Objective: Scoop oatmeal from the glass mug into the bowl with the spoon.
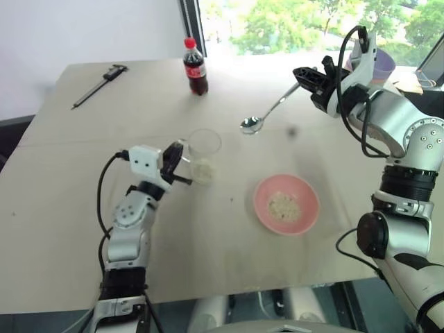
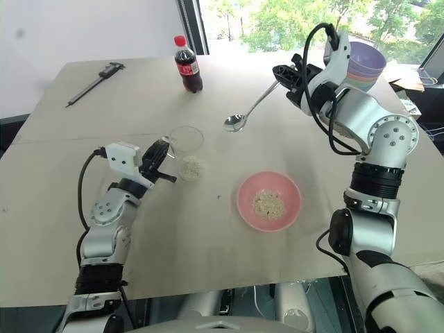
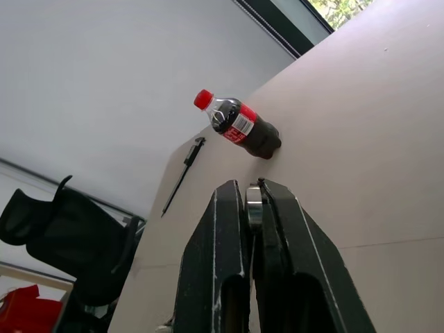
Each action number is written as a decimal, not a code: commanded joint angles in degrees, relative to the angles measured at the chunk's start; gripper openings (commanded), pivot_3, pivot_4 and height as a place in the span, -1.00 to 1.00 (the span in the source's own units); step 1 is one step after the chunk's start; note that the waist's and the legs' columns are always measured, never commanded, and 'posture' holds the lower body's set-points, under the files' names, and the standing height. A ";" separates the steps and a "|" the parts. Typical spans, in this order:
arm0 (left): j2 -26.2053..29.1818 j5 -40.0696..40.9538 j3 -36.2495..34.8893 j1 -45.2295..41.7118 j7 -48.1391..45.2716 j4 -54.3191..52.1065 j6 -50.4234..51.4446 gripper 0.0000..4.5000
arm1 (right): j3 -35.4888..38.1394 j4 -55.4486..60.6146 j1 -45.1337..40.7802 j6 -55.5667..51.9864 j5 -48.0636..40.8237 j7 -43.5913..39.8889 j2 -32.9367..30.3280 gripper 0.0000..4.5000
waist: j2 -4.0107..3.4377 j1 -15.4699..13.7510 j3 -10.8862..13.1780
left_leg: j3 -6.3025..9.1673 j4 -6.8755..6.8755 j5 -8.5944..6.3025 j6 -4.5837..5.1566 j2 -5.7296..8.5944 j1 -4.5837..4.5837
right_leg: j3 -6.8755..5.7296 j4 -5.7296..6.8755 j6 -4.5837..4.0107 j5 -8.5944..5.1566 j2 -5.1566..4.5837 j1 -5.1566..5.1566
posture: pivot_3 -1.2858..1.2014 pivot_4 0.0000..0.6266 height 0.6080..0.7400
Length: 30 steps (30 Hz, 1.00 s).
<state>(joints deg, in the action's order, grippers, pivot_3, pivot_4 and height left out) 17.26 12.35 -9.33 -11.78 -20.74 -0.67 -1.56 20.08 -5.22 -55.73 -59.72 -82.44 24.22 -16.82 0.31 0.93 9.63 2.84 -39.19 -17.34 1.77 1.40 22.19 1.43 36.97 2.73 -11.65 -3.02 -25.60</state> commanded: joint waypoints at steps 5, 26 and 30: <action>-4.56 -7.45 4.41 0.64 8.01 -6.24 -0.24 -0.99 | -4.04 2.62 -4.04 0.42 6.17 -7.38 -2.03 -1.00 | 0.00 -0.09 0.00 | 0.00 0.00 0.01 -0.01 0.01 0.01 | 0.00 -0.01 0.00 0.00 0.00 -0.01 | 0.03 -0.52 1.00; -8.07 -13.74 7.99 -0.42 14.24 -4.40 -1.73 -0.99 | -15.81 10.15 -5.58 -0.18 20.22 -28.04 -3.88 -1.00 | 0.01 -0.21 -0.01 | 0.03 -0.04 0.01 -0.01 0.02 0.02 | -0.03 -0.01 0.01 0.00 -0.02 -0.01 | 0.03 -0.52 1.00; -8.42 -12.69 7.79 -0.65 13.89 -4.52 -1.44 -0.99 | -19.84 10.84 -5.12 2.13 26.58 -31.25 -2.70 -1.00 | 0.02 -0.23 -0.01 | 0.06 -0.05 0.03 -0.05 0.03 0.02 | -0.06 0.00 0.00 0.00 -0.02 -0.01 | 0.03 -0.52 1.00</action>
<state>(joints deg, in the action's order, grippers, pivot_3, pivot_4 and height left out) 9.04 -0.95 -1.66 -11.91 -6.64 -4.27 -2.80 0.40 3.66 -60.50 -59.64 -58.59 -5.40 -19.61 0.33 0.70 9.62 2.90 -39.24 -17.31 1.71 1.42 22.22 1.36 36.96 2.73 -11.65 -3.05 -25.61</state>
